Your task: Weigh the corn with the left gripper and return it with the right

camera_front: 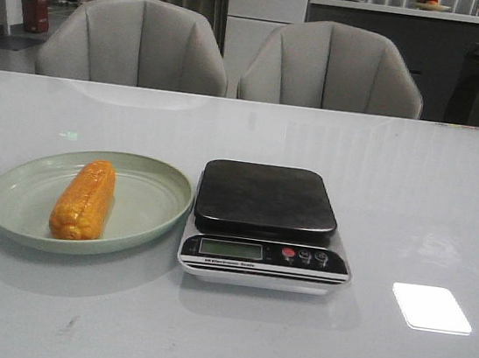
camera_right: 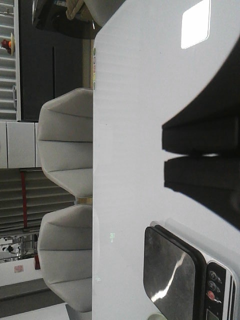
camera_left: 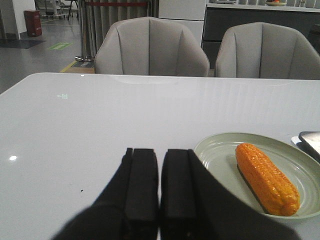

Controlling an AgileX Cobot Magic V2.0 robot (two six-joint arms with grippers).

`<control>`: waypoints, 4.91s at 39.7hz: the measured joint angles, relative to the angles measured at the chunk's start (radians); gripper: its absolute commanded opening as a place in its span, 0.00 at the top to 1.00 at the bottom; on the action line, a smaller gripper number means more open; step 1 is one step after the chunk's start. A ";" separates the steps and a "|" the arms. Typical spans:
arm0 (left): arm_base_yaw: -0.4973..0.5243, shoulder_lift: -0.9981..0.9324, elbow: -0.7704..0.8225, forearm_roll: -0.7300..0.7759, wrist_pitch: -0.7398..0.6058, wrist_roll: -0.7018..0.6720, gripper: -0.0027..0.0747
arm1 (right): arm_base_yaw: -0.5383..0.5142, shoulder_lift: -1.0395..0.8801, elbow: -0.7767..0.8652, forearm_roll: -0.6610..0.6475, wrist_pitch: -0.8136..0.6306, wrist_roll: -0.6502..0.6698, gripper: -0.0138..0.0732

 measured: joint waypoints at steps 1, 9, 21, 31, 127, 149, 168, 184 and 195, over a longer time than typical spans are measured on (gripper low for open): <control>0.000 0.000 0.000 0.000 0.000 0.000 0.82 | 0.000 0.000 0.000 0.000 0.000 0.000 0.65; 0.000 0.000 0.000 0.000 0.000 0.000 0.82 | 0.000 0.000 0.000 0.000 0.000 0.000 0.65; 0.000 0.000 0.000 0.000 0.000 0.000 0.82 | 0.000 0.000 0.000 0.000 0.000 0.000 0.65; 0.000 0.000 0.000 0.000 0.000 0.000 0.82 | 0.000 0.000 0.000 0.000 0.000 0.000 0.65; -0.086 0.489 -0.393 0.020 0.320 0.000 0.28 | 0.000 0.000 0.000 0.000 0.000 0.000 0.65; -0.274 0.906 -0.571 -0.028 0.259 0.000 0.27 | 0.000 0.000 0.000 0.000 0.000 0.000 0.65; -0.333 1.506 -0.943 -0.083 0.303 -0.005 0.27 | 0.000 0.000 0.000 0.000 0.000 0.000 0.65; -0.333 1.770 -1.111 -0.145 0.398 -0.005 0.27 | 0.000 0.000 0.000 0.000 0.000 0.000 0.65; -0.333 1.826 -1.113 -0.221 0.429 0.007 0.40 | 0.000 0.000 0.000 0.000 0.000 0.000 0.65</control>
